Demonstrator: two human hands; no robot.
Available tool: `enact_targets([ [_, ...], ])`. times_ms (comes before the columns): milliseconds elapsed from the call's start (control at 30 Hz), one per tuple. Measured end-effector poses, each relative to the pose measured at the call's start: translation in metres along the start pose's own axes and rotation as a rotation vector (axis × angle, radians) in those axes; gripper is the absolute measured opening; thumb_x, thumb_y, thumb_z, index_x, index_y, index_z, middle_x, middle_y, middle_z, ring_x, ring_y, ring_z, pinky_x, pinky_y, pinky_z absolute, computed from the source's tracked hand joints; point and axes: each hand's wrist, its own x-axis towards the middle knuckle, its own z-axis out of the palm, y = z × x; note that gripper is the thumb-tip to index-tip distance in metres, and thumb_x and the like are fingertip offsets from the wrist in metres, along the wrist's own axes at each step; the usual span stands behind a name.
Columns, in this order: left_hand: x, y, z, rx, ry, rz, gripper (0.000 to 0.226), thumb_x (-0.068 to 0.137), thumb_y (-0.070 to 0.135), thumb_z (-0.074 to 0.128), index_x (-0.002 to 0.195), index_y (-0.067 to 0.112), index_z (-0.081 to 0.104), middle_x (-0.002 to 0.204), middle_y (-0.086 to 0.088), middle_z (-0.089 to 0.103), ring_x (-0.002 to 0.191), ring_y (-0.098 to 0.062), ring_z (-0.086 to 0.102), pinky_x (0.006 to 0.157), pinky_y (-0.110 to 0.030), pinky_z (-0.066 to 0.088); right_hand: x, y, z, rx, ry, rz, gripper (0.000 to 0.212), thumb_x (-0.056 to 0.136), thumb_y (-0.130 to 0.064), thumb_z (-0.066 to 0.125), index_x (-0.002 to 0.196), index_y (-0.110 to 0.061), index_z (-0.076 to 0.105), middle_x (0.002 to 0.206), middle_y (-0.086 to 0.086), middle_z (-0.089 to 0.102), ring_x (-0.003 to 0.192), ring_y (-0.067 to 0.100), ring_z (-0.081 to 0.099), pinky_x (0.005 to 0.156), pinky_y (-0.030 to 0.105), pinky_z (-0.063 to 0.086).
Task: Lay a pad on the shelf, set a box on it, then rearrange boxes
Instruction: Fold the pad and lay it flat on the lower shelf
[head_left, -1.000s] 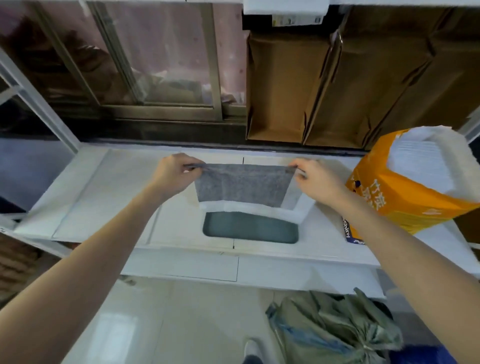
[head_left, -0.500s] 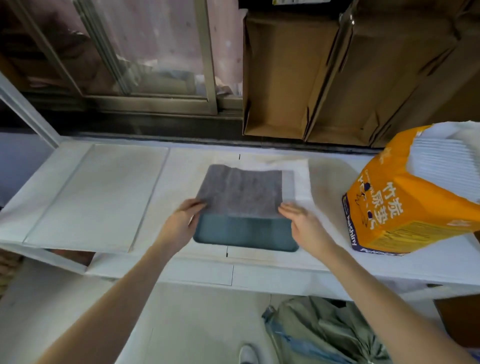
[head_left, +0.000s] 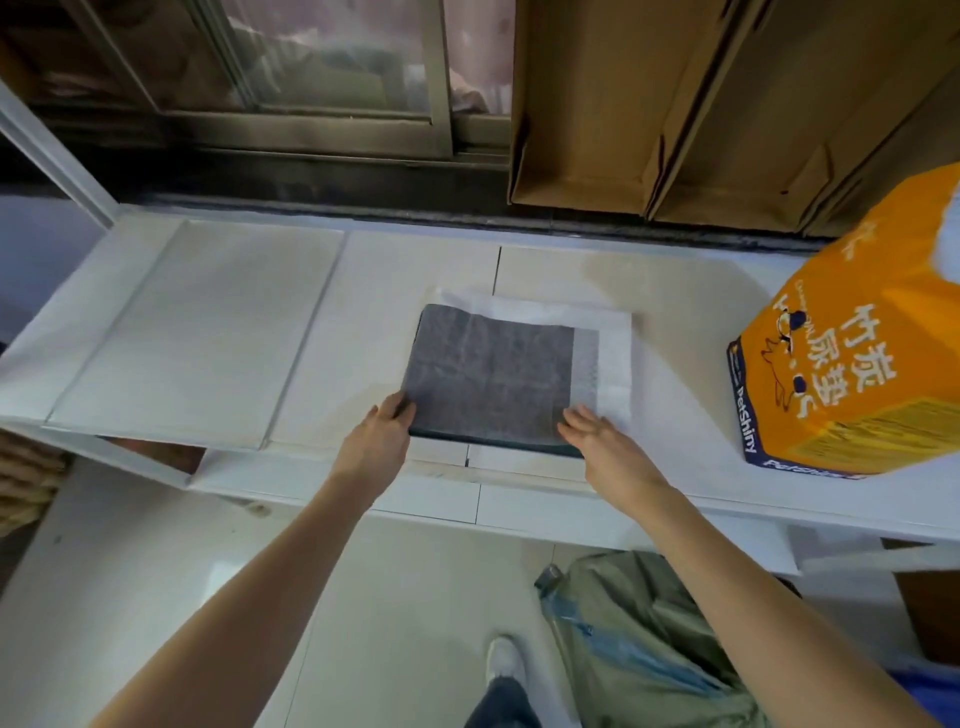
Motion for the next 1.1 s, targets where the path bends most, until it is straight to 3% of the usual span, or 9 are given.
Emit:
enact_targets([
  [167,0.003,0.011,0.003,0.022,0.112,-0.067,0.042,0.094,0.024,0.037,0.13,0.005,0.048,0.147,-0.009,0.034,0.13,-0.03,0.037,0.109,-0.048,0.029,-0.002,-0.002,0.003,0.07,-0.05,0.058,0.048,0.1,-0.013,0.028,0.147,-0.008,0.023,0.158,0.005,0.014,0.146,0.017,0.008,0.116,0.025,0.004],
  [300,0.018,0.022,0.007,0.068,0.124,0.1,0.053,0.095,0.032,0.027,0.145,0.015,0.028,0.156,-0.006,0.019,0.145,-0.025,0.012,0.117,-0.045,0.01,0.006,-0.005,-0.003,0.099,0.018,0.083,0.046,0.1,-0.028,0.026,0.144,-0.018,0.034,0.156,0.002,0.022,0.144,0.02,0.013,0.117,0.035,0.015],
  [400,0.027,0.03,0.011,0.102,0.048,0.152,0.052,0.097,0.032,0.023,0.147,0.018,0.022,0.158,-0.002,0.016,0.146,-0.022,0.011,0.12,-0.041,0.011,0.015,-0.005,0.0,0.066,0.032,0.105,0.048,0.101,-0.03,0.023,0.148,-0.02,0.023,0.159,0.003,0.007,0.147,0.022,0.003,0.119,0.044,0.01],
  [533,0.032,0.034,0.01,0.107,-0.067,0.077,0.051,0.099,0.034,0.024,0.148,0.02,0.021,0.158,0.001,0.017,0.144,-0.019,0.016,0.119,-0.039,0.013,0.019,0.0,0.0,0.02,-0.103,0.132,0.05,0.101,-0.027,0.024,0.149,-0.017,0.017,0.159,0.004,0.007,0.147,0.019,0.005,0.118,0.045,0.012],
  [633,0.029,0.036,-0.005,0.104,-0.096,0.083,0.052,0.099,0.035,0.025,0.148,0.021,0.018,0.159,0.001,0.011,0.146,-0.02,0.012,0.118,-0.041,0.009,0.016,-0.002,-0.013,0.042,-0.1,0.15,0.052,0.1,-0.029,0.026,0.149,-0.019,0.013,0.16,0.004,-0.001,0.147,0.02,0.0,0.119,0.047,0.008],
  [833,0.005,0.037,-0.058,0.153,0.054,0.184,0.064,0.095,0.043,0.036,0.15,0.024,0.008,0.16,0.001,0.002,0.147,-0.02,0.003,0.119,-0.042,0.004,0.0,-0.023,-0.061,0.001,0.042,0.133,0.061,0.097,-0.039,0.035,0.15,-0.024,0.006,0.16,0.001,-0.007,0.147,0.019,-0.002,0.118,0.047,0.006],
  [1100,-0.056,0.063,-0.157,0.199,0.222,0.258,0.065,0.095,0.049,0.033,0.149,0.028,0.004,0.16,0.001,-0.002,0.147,-0.023,-0.002,0.118,-0.044,0.0,-0.056,-0.091,-0.146,-0.071,0.223,0.092,0.063,0.096,-0.042,0.039,0.149,-0.025,0.011,0.16,0.0,-0.004,0.147,0.02,0.0,0.118,0.048,0.008],
])
